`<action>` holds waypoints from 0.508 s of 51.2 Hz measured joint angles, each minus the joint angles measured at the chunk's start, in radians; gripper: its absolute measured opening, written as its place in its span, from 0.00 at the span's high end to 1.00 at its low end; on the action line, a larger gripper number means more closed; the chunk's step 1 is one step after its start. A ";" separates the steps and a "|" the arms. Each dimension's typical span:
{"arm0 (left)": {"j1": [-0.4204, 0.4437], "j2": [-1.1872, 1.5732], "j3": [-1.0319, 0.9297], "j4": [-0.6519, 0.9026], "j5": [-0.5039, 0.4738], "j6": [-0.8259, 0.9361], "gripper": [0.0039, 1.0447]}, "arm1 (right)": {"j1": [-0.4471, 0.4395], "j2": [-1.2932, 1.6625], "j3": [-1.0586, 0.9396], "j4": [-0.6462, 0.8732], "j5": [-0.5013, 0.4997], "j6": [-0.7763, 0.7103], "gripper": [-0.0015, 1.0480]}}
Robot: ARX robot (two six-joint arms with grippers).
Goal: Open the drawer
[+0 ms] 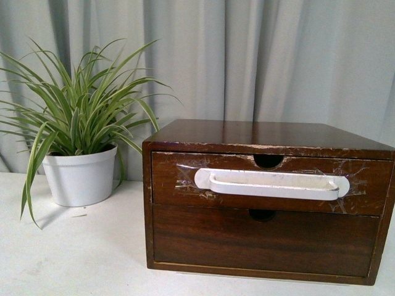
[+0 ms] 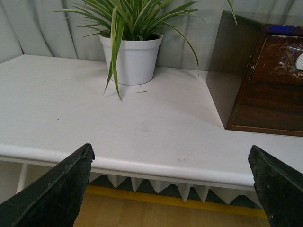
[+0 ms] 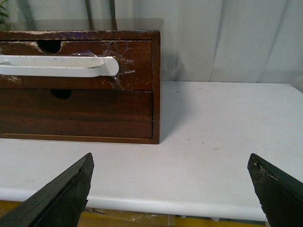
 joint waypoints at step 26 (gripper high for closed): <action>-0.233 0.175 0.044 0.134 -0.498 0.043 0.06 | -0.089 0.195 0.103 -0.110 -0.288 -0.013 0.09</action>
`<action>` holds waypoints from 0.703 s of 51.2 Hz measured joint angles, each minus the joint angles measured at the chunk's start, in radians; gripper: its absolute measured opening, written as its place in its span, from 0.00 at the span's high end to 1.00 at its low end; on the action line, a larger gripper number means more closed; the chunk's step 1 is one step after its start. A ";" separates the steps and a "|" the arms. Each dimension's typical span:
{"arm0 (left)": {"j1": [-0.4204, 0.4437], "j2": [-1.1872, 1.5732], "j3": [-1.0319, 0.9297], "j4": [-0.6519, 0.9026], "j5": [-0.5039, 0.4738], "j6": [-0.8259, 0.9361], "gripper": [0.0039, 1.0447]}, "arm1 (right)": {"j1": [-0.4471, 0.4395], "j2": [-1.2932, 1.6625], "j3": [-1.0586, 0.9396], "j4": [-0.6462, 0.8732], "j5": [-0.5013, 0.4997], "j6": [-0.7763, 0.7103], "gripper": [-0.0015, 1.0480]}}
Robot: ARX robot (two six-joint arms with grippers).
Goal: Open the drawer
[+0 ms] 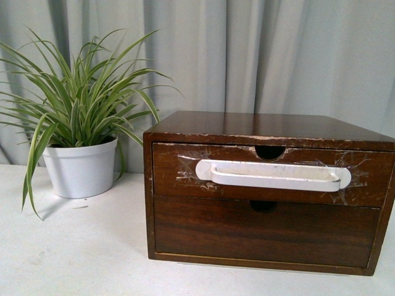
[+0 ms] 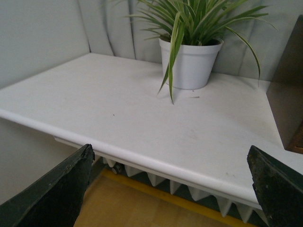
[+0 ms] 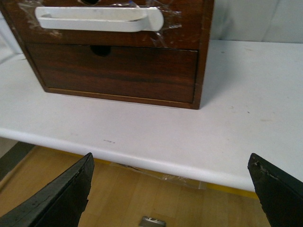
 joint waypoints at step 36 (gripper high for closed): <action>-0.168 0.966 0.661 -0.144 0.611 0.765 0.06 | 0.180 0.769 0.639 -0.133 -0.015 -0.615 0.09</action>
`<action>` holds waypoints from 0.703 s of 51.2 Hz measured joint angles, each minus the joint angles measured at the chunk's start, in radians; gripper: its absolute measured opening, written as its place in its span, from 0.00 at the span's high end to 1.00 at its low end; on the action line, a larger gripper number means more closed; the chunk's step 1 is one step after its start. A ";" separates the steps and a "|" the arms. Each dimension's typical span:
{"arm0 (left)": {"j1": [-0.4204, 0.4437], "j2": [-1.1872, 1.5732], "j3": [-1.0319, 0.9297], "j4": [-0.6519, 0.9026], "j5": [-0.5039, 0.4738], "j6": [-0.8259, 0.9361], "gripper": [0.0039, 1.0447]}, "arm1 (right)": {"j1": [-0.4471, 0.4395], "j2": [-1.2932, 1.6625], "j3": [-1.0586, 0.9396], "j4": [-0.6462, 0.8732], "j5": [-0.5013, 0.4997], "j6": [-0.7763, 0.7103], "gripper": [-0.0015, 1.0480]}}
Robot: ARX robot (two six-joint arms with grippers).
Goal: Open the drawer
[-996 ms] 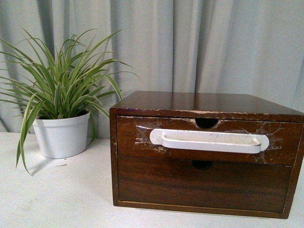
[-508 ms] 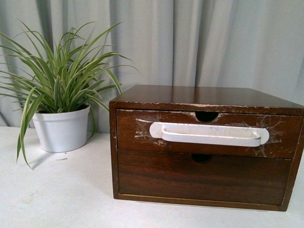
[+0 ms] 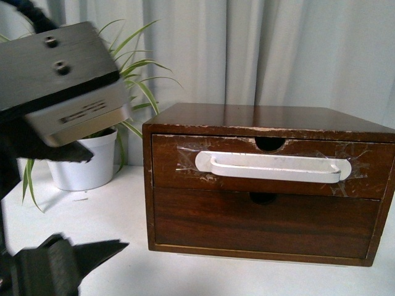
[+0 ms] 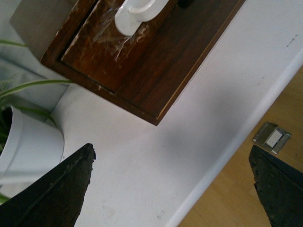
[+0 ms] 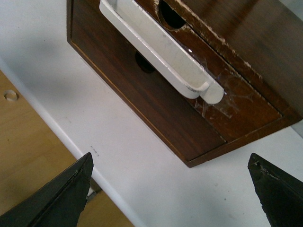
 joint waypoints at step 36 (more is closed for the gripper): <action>-0.121 0.445 0.569 -0.404 0.102 0.263 0.06 | 0.093 0.292 0.255 -0.159 0.015 -0.298 0.09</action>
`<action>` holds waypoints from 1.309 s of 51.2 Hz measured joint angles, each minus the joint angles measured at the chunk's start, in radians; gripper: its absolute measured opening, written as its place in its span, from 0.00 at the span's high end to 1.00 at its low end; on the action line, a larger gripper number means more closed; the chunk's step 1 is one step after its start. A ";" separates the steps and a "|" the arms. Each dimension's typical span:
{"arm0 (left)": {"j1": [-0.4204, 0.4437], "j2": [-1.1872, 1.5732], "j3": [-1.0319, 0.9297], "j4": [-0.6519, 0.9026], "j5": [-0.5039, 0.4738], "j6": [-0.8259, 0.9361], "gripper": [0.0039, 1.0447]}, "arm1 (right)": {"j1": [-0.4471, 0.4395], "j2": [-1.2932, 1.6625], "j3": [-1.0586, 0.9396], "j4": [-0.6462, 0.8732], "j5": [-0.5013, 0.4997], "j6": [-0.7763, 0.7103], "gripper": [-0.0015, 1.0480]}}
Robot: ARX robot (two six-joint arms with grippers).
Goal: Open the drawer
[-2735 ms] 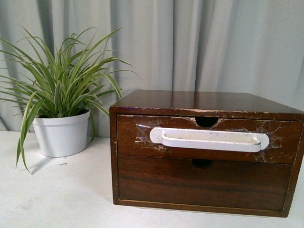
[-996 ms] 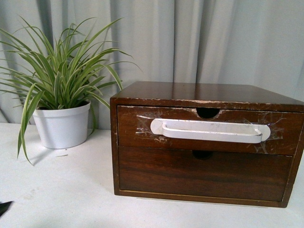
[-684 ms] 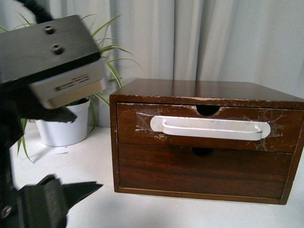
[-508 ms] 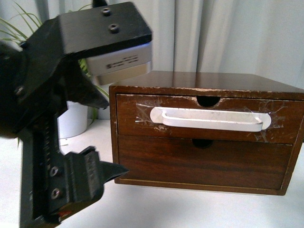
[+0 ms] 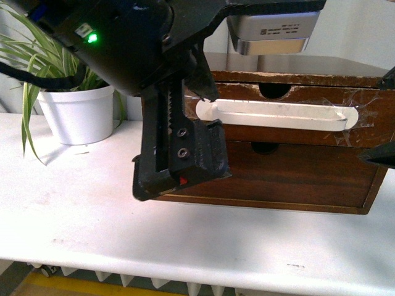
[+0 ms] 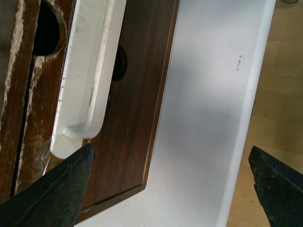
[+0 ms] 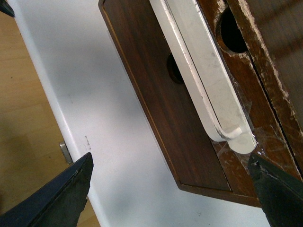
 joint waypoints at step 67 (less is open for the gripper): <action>0.027 0.284 0.280 -0.069 0.026 0.057 0.06 | 0.035 0.264 0.131 0.055 0.053 0.005 0.09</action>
